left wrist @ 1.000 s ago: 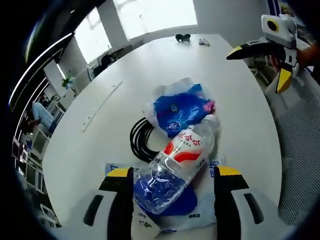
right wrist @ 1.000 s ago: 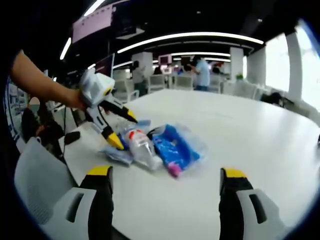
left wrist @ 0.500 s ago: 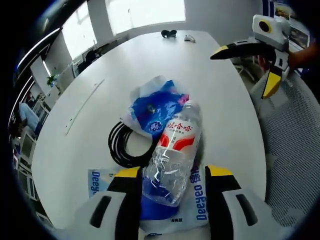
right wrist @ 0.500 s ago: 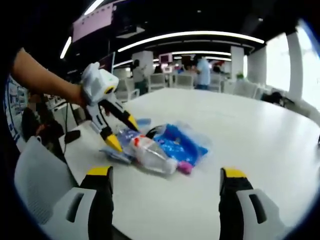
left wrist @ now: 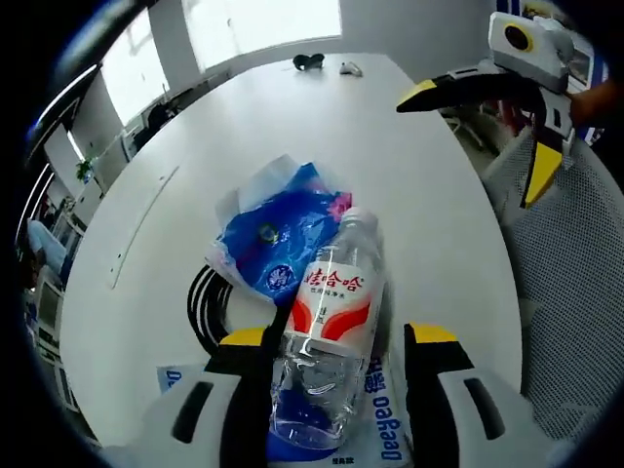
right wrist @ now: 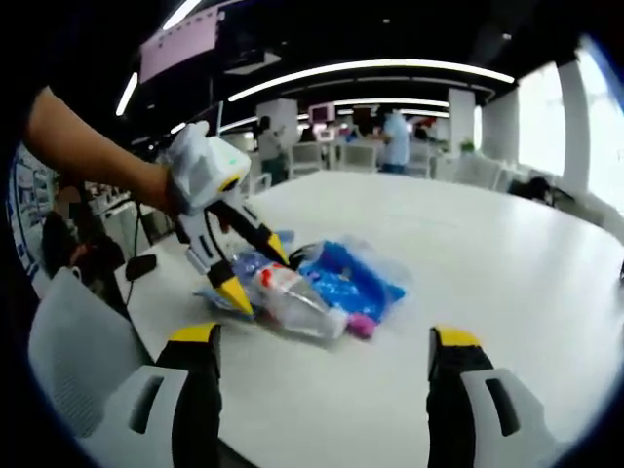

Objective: Arrange the tabletop items into an orderly group along one side of the table until the central work area is clear of visible clutter.

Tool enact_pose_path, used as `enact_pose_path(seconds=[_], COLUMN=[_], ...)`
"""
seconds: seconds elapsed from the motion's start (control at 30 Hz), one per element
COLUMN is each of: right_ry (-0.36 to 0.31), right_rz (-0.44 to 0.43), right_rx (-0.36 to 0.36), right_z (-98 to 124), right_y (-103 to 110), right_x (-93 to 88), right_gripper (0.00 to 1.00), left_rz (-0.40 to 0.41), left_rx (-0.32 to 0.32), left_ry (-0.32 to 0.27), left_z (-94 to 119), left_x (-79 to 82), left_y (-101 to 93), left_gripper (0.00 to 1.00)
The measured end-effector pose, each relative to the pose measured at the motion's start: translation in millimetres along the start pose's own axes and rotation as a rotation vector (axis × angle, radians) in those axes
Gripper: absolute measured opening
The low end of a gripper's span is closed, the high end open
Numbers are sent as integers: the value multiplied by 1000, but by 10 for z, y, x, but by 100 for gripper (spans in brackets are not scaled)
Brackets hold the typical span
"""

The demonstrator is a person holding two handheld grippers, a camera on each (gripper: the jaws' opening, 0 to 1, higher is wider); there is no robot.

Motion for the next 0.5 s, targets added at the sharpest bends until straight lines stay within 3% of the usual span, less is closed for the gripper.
enact_pose_path(seconds=[0.33, 0.5], right_ry=[12, 12], right_rz=[-7, -13], right_rx=[3, 0], right_z=[-10, -7], right_y=[-7, -23], right_x=[-24, -30], right_gripper=[85, 85], left_rz=[-54, -77], left_rx=[-29, -59], left_ry=[22, 42], left_z=[-109, -154], left_x=[115, 159], left_y=[-53, -78], left_gripper=[52, 43])
Point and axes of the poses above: the point that each gripper's makers call its tool centre point, and the gripper's own axes: z roughly backward along the fingers, y roughly to its left, x roughly out of its top, the point moved 3 cm from there along z, roughly backward along the fingers, and after that the axes turned 6 degrees about y, right-handed, at the moved point
